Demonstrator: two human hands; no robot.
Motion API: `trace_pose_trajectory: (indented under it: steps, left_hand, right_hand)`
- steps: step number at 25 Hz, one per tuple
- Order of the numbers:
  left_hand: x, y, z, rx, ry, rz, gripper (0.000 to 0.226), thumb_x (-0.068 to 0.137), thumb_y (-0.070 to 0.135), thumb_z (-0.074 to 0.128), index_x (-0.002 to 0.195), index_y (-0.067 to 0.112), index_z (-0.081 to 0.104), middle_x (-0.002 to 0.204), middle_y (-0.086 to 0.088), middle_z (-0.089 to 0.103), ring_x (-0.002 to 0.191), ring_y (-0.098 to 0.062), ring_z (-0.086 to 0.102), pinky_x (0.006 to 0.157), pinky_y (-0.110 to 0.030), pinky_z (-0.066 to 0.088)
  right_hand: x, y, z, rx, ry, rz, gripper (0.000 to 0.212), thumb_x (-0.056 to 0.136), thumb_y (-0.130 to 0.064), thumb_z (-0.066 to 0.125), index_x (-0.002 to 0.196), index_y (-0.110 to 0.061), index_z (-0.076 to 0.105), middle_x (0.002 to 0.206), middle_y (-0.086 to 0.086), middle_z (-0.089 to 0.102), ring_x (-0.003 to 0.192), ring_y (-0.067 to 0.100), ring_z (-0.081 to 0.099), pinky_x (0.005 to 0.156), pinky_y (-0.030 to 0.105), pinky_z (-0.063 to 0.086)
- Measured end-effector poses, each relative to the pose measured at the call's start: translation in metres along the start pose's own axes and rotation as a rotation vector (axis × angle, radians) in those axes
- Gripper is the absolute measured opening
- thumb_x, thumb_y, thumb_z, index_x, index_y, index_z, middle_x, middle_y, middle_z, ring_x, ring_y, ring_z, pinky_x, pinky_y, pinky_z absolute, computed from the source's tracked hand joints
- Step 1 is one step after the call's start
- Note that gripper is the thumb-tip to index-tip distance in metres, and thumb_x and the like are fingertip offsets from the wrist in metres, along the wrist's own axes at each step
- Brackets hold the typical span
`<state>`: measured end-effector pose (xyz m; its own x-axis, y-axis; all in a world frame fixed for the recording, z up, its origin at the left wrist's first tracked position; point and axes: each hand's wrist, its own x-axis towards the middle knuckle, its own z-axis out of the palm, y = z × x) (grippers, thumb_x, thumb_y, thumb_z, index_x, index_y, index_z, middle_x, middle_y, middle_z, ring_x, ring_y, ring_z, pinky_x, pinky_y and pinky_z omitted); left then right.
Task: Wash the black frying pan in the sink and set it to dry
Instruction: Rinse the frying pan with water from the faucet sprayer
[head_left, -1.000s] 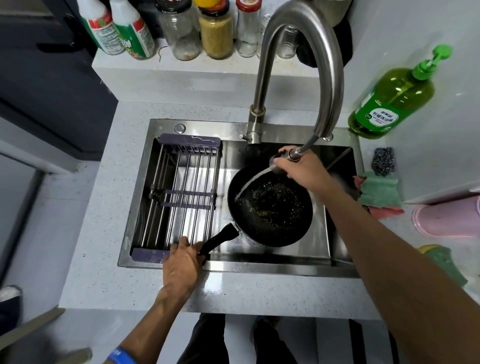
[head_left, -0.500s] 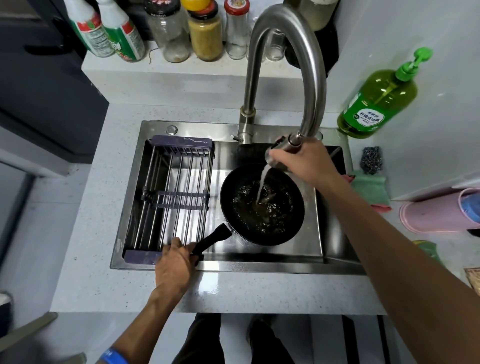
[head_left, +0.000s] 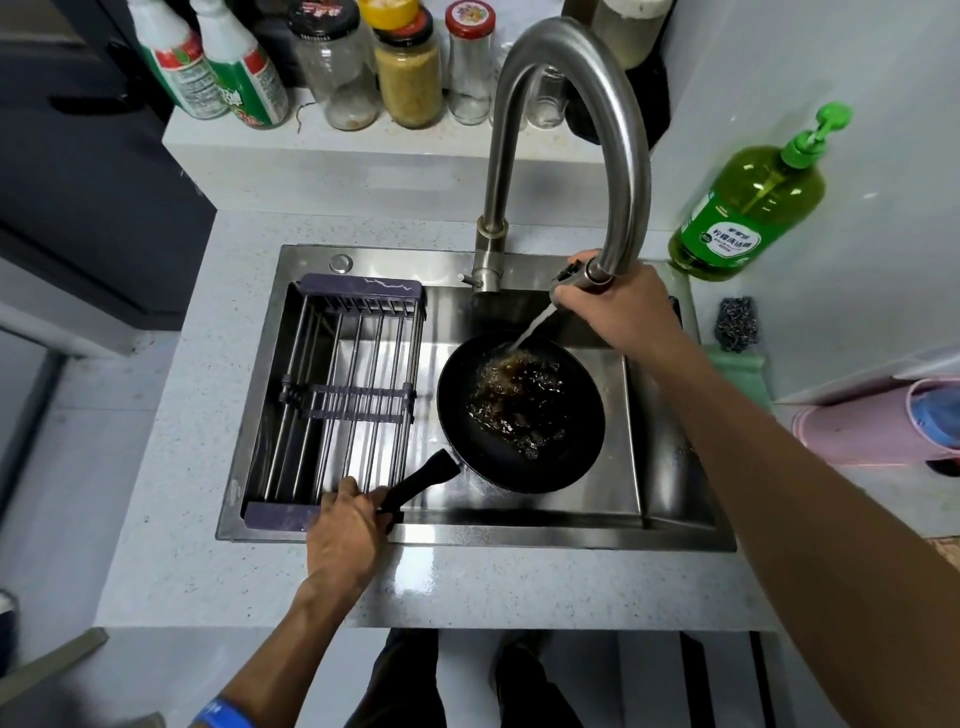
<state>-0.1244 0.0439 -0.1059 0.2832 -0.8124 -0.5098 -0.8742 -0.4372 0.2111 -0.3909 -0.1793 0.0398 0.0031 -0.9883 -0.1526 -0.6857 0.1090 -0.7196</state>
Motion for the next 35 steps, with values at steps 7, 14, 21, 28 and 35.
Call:
trace_pose_trajectory:
  steps: [7, 14, 21, 28, 35]
  left_hand:
    - [0.000, 0.000, 0.000, 0.031, -0.003, 0.011, 0.034, 0.093, 0.038, 0.058, 0.123, 0.022, 0.063, 0.111, -0.001, 0.045, 0.105, -0.021, 0.048, 0.093, -0.041, 0.050]
    - [-0.002, 0.000, -0.003, 0.005, -0.001, 0.023, 0.032, 0.093, 0.037, 0.059, 0.119, 0.019, 0.064, 0.110, -0.002, 0.047, 0.108, -0.022, 0.048, 0.094, -0.043, 0.049]
    - [0.000, -0.005, -0.007, -0.015, -0.020, 0.079, 0.031, 0.093, 0.036, 0.058, 0.121, 0.025, 0.063, 0.113, -0.003, 0.049, 0.111, -0.023, 0.048, 0.098, -0.044, 0.047]
    - [-0.002, -0.006, -0.020, 0.146, -0.030, 0.131, 0.033, 0.094, 0.042, 0.050, 0.120, 0.026, 0.063, 0.112, -0.001, 0.052, 0.107, -0.020, 0.048, 0.093, -0.036, 0.044]
    - [0.039, 0.131, -0.027, -1.091, -0.118, 0.030, 0.014, 0.097, 0.026, 0.058, 0.094, 0.022, 0.071, 0.086, 0.006, 0.067, 0.081, -0.011, 0.060, 0.075, -0.020, 0.049]
  right_hand:
    - [-0.004, 0.015, -0.029, -0.393, -0.064, 0.009, 0.025, 0.077, -0.041, 0.070, 0.073, -0.018, 0.066, 0.070, 0.001, 0.063, 0.075, 0.025, 0.060, 0.064, 0.030, 0.037]
    - [-0.034, 0.006, -0.018, -0.223, -0.252, 0.103, 0.030, 0.077, -0.042, 0.072, 0.063, -0.016, 0.064, 0.062, -0.001, 0.064, 0.063, 0.018, 0.059, 0.064, 0.032, 0.045]
    - [-0.032, -0.017, 0.018, -0.027, -0.225, 0.057, 0.026, 0.076, -0.042, 0.072, 0.072, -0.016, 0.071, 0.071, -0.001, 0.074, 0.070, 0.014, 0.070, 0.076, 0.043, 0.058]
    - [-0.035, -0.043, -0.010, -0.249, -0.120, -0.043, 0.033, 0.084, -0.048, 0.071, 0.077, -0.016, 0.073, 0.073, -0.002, 0.071, 0.071, 0.009, 0.066, 0.069, 0.027, 0.053]
    - [-0.059, 0.067, 0.047, 1.059, -0.105, 0.522, 0.024, 0.101, -0.026, 0.051, 0.105, -0.010, 0.069, 0.087, 0.008, 0.071, 0.070, 0.018, 0.061, 0.063, 0.030, 0.048]
